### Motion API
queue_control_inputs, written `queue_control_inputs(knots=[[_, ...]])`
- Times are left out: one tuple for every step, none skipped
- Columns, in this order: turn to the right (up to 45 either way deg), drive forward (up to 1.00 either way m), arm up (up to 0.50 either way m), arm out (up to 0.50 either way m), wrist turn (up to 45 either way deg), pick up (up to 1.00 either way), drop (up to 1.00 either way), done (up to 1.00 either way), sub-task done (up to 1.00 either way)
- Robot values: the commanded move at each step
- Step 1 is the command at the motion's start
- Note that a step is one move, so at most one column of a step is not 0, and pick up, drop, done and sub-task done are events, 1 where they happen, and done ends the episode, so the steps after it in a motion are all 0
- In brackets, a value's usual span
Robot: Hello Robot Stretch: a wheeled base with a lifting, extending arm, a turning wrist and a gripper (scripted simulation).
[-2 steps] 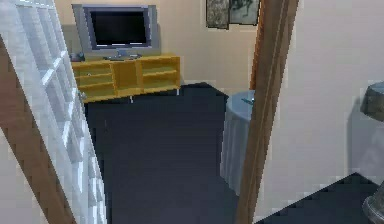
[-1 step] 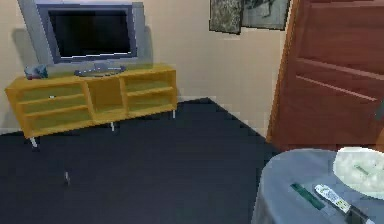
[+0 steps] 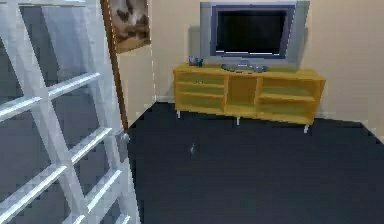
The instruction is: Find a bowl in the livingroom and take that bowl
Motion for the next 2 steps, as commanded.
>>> queue_control_inputs(knots=[[39.0, 0.0, 0.0, 0.0, 0.0, 0.0, 0.0, 0.0, 0.0], [0.0, 0.6, 0.0, 0.0, 0.0, 0.0, 0.0, 0.0, 0.0]])
